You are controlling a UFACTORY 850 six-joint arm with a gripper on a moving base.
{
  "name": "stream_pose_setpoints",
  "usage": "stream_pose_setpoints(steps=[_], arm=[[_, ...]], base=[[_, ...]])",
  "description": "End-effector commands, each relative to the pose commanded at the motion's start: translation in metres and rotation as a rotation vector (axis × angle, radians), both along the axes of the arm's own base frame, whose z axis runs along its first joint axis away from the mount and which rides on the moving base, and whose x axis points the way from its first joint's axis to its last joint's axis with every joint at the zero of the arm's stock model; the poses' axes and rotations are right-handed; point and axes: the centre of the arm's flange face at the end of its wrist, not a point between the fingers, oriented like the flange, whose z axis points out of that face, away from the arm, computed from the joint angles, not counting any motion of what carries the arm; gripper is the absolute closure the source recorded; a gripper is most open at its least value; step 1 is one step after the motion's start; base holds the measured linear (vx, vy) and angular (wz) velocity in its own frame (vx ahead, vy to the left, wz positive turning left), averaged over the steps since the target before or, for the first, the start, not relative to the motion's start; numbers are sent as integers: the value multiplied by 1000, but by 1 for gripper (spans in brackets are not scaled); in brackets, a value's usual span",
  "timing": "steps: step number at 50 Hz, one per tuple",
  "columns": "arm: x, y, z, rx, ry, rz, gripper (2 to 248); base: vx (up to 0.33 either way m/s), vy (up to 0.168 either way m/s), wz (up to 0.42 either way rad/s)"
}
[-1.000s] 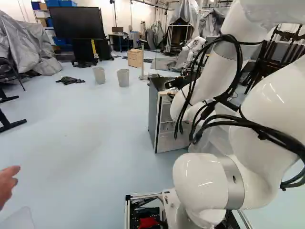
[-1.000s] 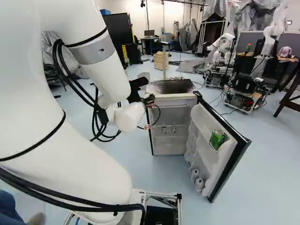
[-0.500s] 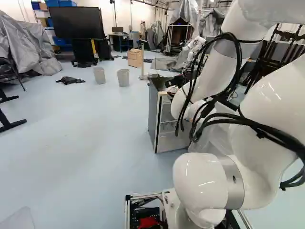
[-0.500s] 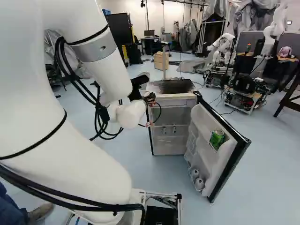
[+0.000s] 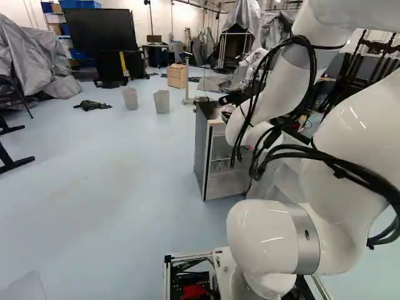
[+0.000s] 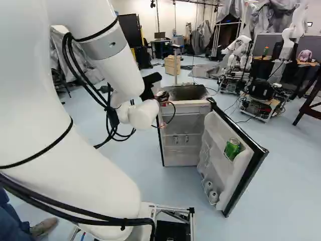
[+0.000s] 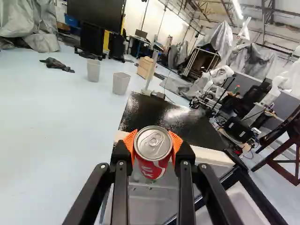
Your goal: Grab a drink from the fridge
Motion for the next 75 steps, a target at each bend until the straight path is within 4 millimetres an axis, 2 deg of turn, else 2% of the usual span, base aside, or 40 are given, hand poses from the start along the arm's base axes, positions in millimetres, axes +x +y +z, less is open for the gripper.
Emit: stream_pose_setpoints(steps=[75], arm=[[117, -30, -1, -5, -23, -9, 152]], base=[[0, 0, 0]])
